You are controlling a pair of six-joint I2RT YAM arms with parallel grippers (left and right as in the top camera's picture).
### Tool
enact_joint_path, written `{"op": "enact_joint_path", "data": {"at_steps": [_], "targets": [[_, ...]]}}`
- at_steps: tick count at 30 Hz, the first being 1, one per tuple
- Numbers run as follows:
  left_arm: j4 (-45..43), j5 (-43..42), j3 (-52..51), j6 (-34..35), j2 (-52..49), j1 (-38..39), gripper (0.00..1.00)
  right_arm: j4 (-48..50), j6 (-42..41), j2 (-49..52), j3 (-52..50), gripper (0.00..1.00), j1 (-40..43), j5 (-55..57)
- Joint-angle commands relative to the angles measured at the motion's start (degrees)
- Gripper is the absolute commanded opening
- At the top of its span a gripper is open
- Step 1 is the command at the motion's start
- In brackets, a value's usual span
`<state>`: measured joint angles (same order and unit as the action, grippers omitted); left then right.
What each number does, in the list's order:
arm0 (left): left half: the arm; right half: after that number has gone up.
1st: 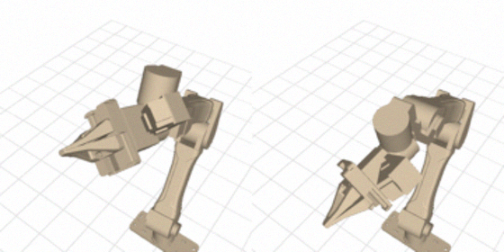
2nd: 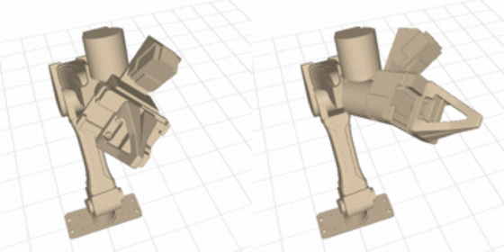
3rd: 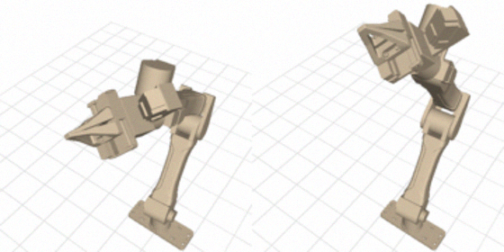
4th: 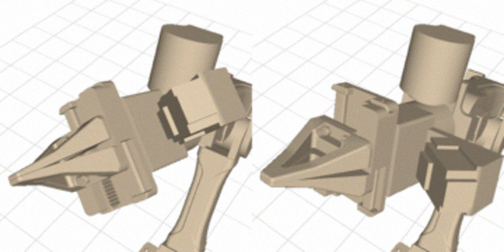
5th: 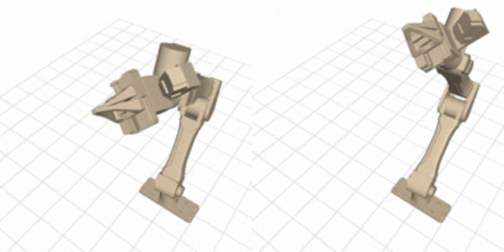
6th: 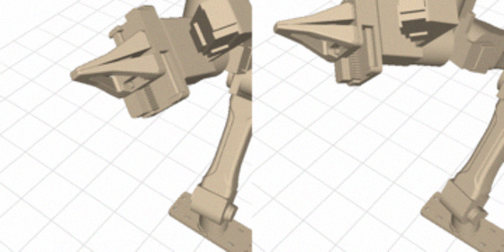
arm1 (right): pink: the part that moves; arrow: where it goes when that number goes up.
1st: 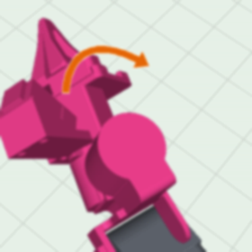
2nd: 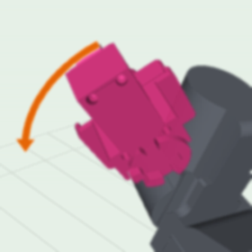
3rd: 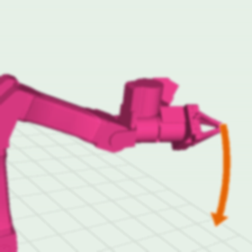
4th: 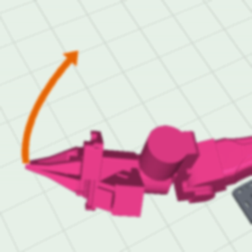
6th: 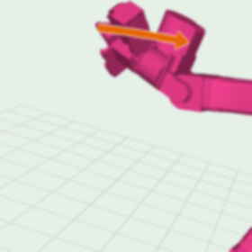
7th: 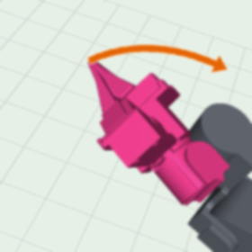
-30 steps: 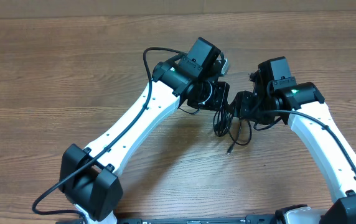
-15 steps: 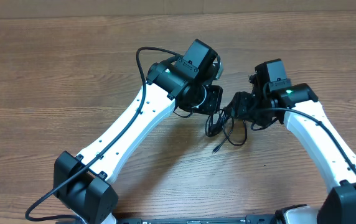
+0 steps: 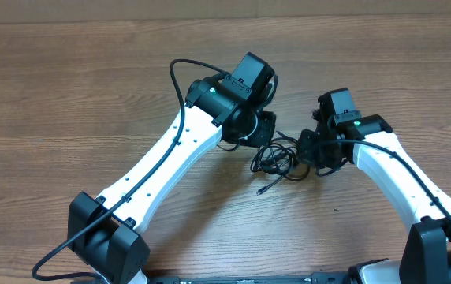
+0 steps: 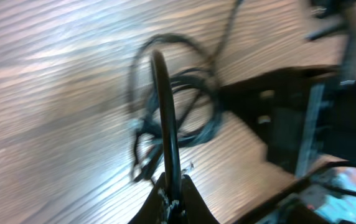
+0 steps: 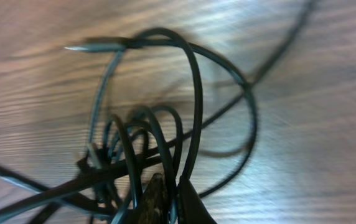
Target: Untangle cables
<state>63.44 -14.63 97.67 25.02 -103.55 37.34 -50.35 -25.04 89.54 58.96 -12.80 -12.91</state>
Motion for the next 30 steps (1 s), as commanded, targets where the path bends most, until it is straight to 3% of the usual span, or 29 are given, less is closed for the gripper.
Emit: {"op": "enact_joint_path", "data": {"at_steps": [1, 9, 21, 24, 26, 29, 30], "targets": [[3.5, 8.7, 1.3, -1.3, 1.7, -2.3, 0.04, -1.8, -2.1, 0.0, -0.8, 0.04, -0.1, 8.8], [9.6, 15.6, 1.3, -4.1, 2.1, -12.4, 0.04, -7.8, -8.0, 0.0, -0.8, 0.04, 1.5, 28.0], [8.1, 16.0, 1.4, -4.6, 6.7, -27.8, 0.04, -8.3, -8.0, 0.0, -0.8, 0.04, 9.7, 28.7], [7.4, 7.5, 1.4, -5.3, 7.0, -28.7, 0.04, -7.0, -6.2, 0.0, -0.7, 0.04, 10.0, 20.3], [7.2, 1.4, 1.3, -7.1, 6.8, -28.1, 0.04, -2.9, 7.2, 0.0, -0.7, 0.08, 9.2, -1.6], [7.1, -3.1, 1.3, -7.6, 6.8, -26.1, 0.04, 0.4, 17.3, 0.0, -0.7, 0.42, 7.4, -21.4], [6.8, -5.2, 1.3, -8.8, 6.8, -25.3, 0.04, 1.2, 17.9, 0.0, -0.7, 0.49, 6.8, -23.8]]}}
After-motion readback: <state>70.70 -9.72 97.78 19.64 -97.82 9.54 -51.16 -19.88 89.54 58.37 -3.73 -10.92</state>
